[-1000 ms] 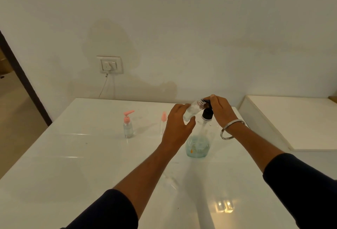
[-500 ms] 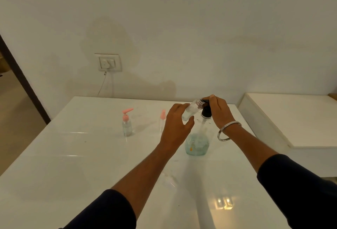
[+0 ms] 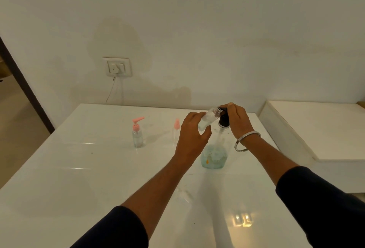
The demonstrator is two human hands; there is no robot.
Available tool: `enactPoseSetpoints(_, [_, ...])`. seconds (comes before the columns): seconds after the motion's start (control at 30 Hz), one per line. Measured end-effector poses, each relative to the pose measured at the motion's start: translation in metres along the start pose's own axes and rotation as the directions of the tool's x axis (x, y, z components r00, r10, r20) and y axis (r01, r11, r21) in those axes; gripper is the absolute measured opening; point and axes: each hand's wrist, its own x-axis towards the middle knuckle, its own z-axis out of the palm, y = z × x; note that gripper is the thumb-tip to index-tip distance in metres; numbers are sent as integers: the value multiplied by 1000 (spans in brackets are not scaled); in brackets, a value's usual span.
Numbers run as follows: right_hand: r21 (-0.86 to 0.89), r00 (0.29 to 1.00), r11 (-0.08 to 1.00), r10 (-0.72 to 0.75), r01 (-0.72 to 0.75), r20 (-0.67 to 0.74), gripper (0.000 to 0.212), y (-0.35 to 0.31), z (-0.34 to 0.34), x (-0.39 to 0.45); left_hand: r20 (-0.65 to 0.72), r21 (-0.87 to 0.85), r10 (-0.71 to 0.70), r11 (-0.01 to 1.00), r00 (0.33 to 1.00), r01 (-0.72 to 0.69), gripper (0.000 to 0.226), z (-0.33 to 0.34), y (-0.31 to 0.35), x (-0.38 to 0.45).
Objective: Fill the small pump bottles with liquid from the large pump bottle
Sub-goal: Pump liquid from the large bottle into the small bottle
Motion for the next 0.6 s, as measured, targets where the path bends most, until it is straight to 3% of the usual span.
enactPoseSetpoints(0.6, [-31, 1000, 1000, 6, -5, 22, 40, -1, -2, 1, -4, 16, -5, 1000, 1000, 5, 36, 1, 1, -1])
